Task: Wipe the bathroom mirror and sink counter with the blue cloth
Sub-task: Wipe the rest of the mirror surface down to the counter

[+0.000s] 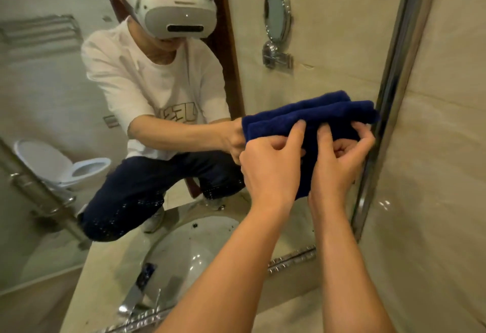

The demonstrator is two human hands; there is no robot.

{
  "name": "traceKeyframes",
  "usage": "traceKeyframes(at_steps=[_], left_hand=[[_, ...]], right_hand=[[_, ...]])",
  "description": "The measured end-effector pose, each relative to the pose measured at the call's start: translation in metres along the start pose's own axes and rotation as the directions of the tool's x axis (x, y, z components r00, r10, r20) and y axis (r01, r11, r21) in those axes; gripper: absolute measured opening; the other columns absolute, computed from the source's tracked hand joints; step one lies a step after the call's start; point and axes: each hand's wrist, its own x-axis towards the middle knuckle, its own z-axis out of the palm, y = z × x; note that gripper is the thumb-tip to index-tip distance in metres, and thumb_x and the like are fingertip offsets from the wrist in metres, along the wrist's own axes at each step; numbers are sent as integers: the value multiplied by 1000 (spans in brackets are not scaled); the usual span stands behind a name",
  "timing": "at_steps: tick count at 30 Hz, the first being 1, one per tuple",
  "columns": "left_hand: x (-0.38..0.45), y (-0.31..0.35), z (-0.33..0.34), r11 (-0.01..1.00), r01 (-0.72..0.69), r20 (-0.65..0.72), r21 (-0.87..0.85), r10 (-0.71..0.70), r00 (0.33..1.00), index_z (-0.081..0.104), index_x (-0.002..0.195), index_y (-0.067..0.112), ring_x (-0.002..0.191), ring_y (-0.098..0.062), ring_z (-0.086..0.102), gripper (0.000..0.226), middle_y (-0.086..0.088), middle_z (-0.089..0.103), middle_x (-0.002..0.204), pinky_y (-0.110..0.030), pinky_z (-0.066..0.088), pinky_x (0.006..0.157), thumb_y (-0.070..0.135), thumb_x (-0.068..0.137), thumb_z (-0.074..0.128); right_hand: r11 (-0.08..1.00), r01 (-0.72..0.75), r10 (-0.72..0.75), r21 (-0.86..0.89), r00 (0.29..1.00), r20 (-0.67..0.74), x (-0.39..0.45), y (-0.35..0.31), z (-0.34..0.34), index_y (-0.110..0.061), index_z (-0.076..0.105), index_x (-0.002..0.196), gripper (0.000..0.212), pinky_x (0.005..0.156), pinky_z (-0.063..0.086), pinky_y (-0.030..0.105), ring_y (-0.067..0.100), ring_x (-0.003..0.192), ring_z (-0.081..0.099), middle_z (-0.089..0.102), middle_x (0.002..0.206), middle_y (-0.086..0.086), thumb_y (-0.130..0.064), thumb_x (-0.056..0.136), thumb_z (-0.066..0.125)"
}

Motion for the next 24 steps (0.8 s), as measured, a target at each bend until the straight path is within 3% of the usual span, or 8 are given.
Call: traceKeyframes(at_steps=[5, 8, 14, 18, 20, 24], left_hand=[[-5, -10, -48, 996, -70, -115, -48, 64, 991, 75, 69, 21, 68, -16, 74, 27, 1, 75, 68, -46, 61, 74, 38, 89, 71], [-8, -9, -44, 992, -100, -126, 73, 109, 986, 74, 64, 24, 64, -11, 71, 30, 7, 72, 62, -45, 59, 71, 44, 86, 72], [-8, -12, -54, 986, -121, -120, 113, 135, 984, 74, 65, 24, 58, -6, 68, 28, 9, 70, 58, -41, 59, 66, 41, 87, 73], [-13, -20, -89, 986, -101, -160, 132, 122, 980, 74, 63, 24, 57, -7, 68, 30, 9, 69, 57, -41, 58, 65, 43, 86, 73], [-16, -27, -117, 990, -72, -220, 120, 98, 971, 75, 62, 22, 58, -9, 70, 30, 8, 70, 57, -44, 59, 68, 42, 85, 75], [-22, -35, -149, 997, -30, -322, 76, 53, 945, 75, 63, 21, 61, -9, 72, 27, 6, 72, 59, -42, 60, 74, 38, 84, 76]], right_hand=[[995, 92, -86, -41, 989, 121, -40, -8, 23, -20, 45, 122, 41, 61, 44, 20, 9, 61, 49, 48, 71, 1, -33, 90, 67], [997, 60, -51, -49, 984, 171, -35, -9, 15, -25, 45, 115, 37, 61, 46, 23, 10, 59, 51, 52, 68, 0, -34, 88, 69], [989, 93, -90, -117, 995, 32, -50, -8, 26, -21, 45, 112, 32, 61, 48, 30, 10, 61, 50, 52, 72, 0, -37, 91, 64], [981, 99, -94, -166, 995, 40, -86, -7, 41, -16, 47, 113, 33, 61, 48, 28, 11, 62, 51, 54, 73, 5, -41, 93, 58], [965, 148, -131, -215, 987, 92, -110, -10, 52, -15, 48, 111, 36, 62, 46, 32, 13, 60, 50, 52, 70, 3, -43, 92, 58], [945, 231, -166, -232, 949, 269, -136, -18, 58, -29, 45, 100, 25, 61, 46, 35, 8, 59, 52, 51, 65, -9, -44, 89, 61]])
